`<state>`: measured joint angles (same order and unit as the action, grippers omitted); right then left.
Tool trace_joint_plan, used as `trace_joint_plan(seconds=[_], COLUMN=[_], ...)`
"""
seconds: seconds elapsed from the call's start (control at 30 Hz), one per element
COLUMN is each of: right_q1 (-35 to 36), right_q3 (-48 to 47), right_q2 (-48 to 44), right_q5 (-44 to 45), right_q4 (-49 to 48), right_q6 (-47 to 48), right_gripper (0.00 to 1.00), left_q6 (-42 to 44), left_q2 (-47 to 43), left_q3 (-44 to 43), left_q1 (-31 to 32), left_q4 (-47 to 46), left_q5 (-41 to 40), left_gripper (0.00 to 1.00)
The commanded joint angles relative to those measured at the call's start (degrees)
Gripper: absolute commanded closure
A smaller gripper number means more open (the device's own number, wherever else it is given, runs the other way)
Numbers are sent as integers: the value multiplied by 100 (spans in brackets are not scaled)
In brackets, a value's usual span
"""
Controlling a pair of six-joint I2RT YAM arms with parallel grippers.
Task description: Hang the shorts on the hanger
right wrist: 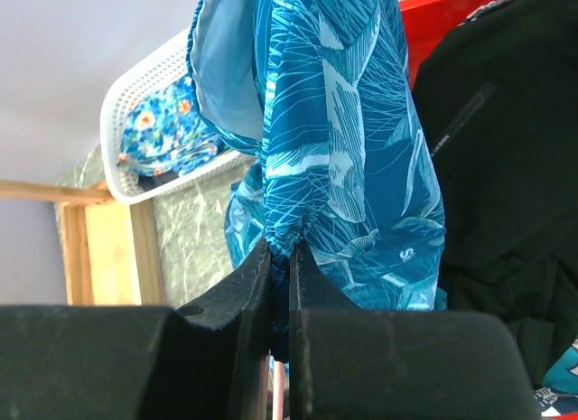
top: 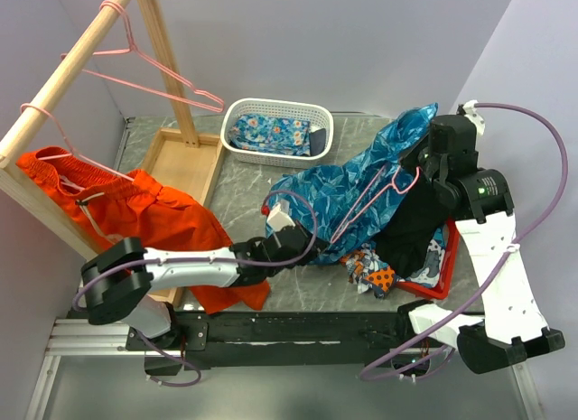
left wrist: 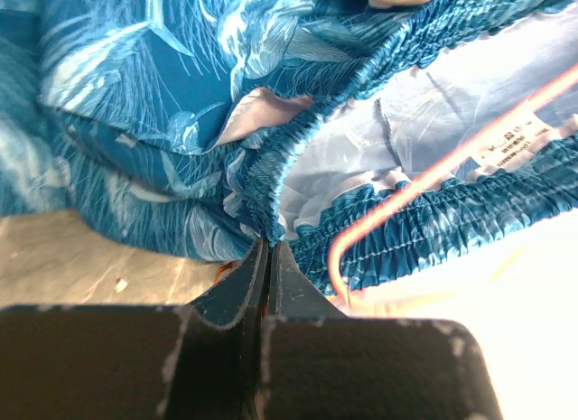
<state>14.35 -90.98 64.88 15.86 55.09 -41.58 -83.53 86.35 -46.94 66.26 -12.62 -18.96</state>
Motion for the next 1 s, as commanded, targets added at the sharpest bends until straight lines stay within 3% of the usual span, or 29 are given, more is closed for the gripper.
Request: trace_joint_plan(seconds=[0.0, 0.3, 0.53, 0.73, 0.97], right_q1=[-73, -143, -143, -143, -143], right_q3=[-210, 1, -25, 387, 837], right_q2=[-72, -108, 7, -28, 84], right_q5=[594, 611, 673, 129, -390], right_q4=[-596, -605, -614, -736, -983], right_q6=[10, 115, -95, -262, -649], right_gripper=[100, 100, 100, 100, 100], left_q6=[-40, -14, 881, 2365, 3264], left_q2=[-416, -329, -320, -259, 425], left_q3=[-148, -1202, -1634, -2143, -3687], left_q1=[396, 1222, 1548, 1548, 470], left_q4=[1032, 2868, 2687, 2133, 2535], left_q5=[-1337, -3296, -3527, -3106, -614], left_gripper=[99, 99, 99, 99, 94])
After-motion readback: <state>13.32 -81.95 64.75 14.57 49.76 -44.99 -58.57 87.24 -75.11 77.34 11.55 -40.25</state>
